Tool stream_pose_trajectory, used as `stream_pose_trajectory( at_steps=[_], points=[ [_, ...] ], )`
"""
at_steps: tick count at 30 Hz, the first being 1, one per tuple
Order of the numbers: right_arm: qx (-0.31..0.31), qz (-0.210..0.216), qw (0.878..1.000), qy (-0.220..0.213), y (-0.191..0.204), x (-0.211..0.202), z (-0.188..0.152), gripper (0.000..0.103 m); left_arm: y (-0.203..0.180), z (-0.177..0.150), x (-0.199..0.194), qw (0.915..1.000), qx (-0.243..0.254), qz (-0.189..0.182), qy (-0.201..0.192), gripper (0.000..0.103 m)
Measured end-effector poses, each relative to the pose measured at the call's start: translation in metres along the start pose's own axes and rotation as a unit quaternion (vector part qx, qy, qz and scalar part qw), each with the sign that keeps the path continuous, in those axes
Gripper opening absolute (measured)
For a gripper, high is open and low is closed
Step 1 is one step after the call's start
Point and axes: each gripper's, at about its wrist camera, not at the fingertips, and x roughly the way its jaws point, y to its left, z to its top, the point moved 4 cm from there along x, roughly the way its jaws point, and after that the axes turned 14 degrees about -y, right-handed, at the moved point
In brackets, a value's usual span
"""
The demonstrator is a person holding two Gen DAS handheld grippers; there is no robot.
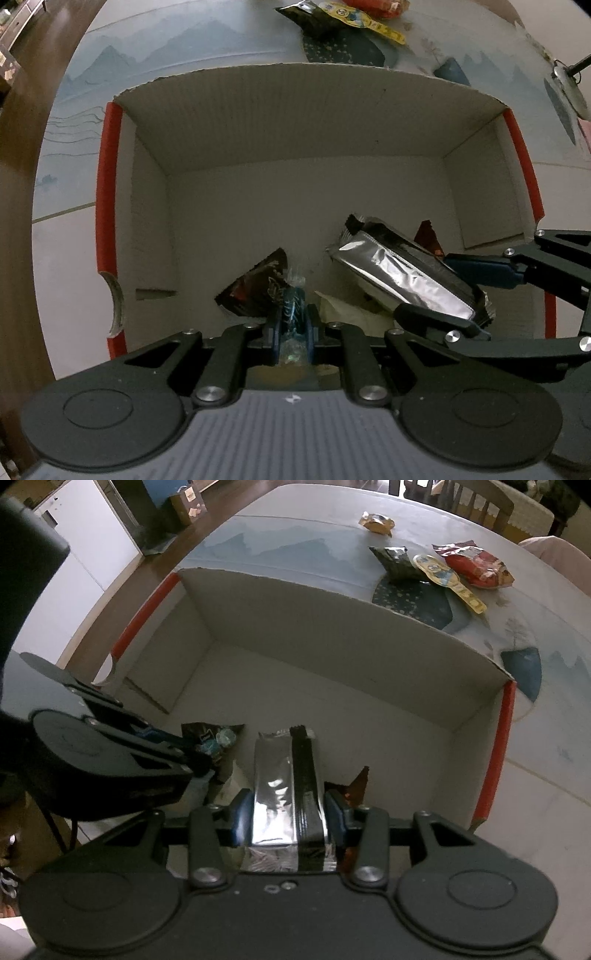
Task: Organize snacks
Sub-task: 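Open both tools to drop the foil bar and candy into the box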
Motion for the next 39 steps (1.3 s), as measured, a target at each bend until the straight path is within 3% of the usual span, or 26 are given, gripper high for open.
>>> stream_pose_trajectory(
  at_steps=[11, 24, 33, 39],
  points=[
    [0.023, 0.011, 0.999, -0.019, -0.006, -0.014, -0.001, 0.043, -0.004, -0.002, -0.017, 0.9996, 0.019, -0.001, -0.021, 0.014],
    [0.024, 0.020, 0.998, -0.062, -0.005, -0.050, 0.009, 0.046, -0.011, -0.004, -0.060, 0.9966, 0.038, -0.011, -0.072, 0.021],
    [0.014, 0.015, 0.994, -0.103, -0.008, -0.083, 0.029, 0.050, -0.012, 0.014, -0.093, 0.9928, 0.040, -0.013, -0.112, 0.022],
    [0.009, 0.009, 0.992, -0.128, -0.014, -0.101, 0.047, 0.054, -0.015, 0.032, -0.111, 0.9900, 0.037, -0.012, -0.136, 0.030]
  ],
)
